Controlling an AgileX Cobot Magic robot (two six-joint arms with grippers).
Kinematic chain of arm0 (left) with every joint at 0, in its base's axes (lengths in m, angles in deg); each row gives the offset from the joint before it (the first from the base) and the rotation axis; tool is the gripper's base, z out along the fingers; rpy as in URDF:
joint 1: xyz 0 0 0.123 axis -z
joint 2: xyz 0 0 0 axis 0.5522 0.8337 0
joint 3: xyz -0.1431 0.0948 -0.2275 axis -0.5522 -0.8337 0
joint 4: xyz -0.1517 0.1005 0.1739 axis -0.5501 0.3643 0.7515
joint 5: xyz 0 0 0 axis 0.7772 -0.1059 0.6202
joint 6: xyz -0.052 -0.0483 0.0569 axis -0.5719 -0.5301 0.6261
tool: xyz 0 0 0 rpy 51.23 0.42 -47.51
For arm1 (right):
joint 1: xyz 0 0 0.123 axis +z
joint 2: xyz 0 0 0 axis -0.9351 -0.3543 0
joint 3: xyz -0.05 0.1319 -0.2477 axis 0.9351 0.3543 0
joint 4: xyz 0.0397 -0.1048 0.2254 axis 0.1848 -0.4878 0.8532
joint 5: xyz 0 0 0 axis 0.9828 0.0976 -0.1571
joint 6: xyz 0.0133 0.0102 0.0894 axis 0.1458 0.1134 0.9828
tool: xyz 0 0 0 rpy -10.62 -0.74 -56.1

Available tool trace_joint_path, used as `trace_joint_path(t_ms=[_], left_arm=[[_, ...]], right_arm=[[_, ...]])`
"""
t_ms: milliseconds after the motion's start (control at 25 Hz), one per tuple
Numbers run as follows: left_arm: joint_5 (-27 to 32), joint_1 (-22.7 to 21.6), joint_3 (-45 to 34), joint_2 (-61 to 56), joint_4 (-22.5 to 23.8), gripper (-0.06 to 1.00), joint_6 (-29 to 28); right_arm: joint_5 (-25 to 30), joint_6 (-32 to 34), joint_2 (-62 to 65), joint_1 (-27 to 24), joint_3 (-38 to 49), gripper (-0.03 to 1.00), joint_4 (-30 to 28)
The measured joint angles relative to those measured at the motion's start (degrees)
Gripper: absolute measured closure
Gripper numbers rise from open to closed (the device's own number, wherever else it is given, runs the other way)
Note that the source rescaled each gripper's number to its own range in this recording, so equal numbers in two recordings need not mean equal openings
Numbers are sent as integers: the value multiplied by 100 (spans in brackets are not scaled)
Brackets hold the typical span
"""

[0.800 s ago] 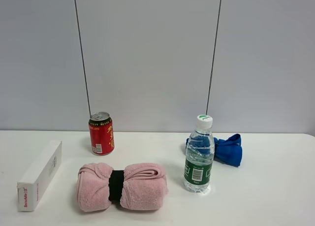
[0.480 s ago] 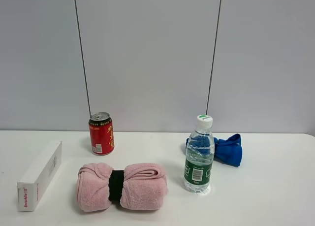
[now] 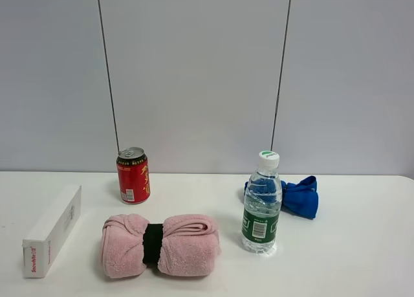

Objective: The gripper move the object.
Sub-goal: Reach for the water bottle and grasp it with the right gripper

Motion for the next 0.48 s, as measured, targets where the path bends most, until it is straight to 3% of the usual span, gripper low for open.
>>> trace_joint_path(t_ms=[480], left_arm=[[0, 0, 0, 0, -6, -6, 7]], right_arm=[[0, 0, 0, 0, 0, -3, 0]])
